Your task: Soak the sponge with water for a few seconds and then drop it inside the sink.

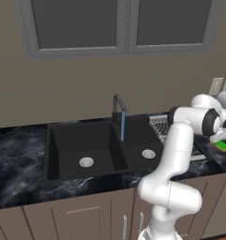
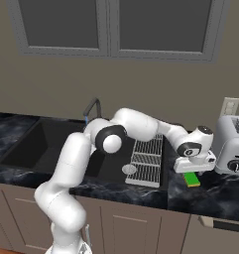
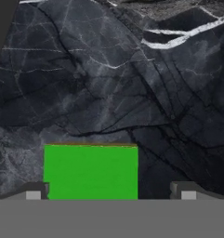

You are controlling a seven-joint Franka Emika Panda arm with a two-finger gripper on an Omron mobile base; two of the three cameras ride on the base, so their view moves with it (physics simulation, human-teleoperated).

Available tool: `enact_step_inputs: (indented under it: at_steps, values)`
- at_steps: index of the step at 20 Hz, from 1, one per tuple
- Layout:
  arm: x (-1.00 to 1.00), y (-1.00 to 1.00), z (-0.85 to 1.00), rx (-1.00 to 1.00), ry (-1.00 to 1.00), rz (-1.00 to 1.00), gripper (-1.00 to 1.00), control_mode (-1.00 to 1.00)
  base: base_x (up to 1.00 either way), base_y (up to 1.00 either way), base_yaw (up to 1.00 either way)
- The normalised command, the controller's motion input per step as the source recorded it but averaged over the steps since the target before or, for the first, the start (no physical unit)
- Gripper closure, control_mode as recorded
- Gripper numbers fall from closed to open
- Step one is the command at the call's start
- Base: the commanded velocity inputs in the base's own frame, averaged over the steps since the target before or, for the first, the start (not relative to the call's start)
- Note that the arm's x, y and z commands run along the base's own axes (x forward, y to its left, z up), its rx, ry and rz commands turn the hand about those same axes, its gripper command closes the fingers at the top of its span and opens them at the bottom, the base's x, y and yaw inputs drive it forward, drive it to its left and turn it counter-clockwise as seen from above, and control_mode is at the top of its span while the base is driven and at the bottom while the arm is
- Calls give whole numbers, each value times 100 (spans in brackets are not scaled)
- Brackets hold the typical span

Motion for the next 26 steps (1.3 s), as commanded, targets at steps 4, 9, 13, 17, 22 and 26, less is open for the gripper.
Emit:
enact_step_inputs:
  at_steps: [4,9,13,17,22,26]
  values:
    - [0,0,-29,0,0,0,-100,-100,0,0,0]
    - [0,0,-32,0,0,0,-100,-100,0,0,0]
    - [-9,0,-19,0,0,0,-100,-100,0,0,0]
    - [-41,1,0,2,0,1,-100,-100,0,0,0]
    - [-28,10,0,5,0,0,-100,-100,0,0,0]
    - [-14,11,0,3,0,0,-100,-100,0,0,0]
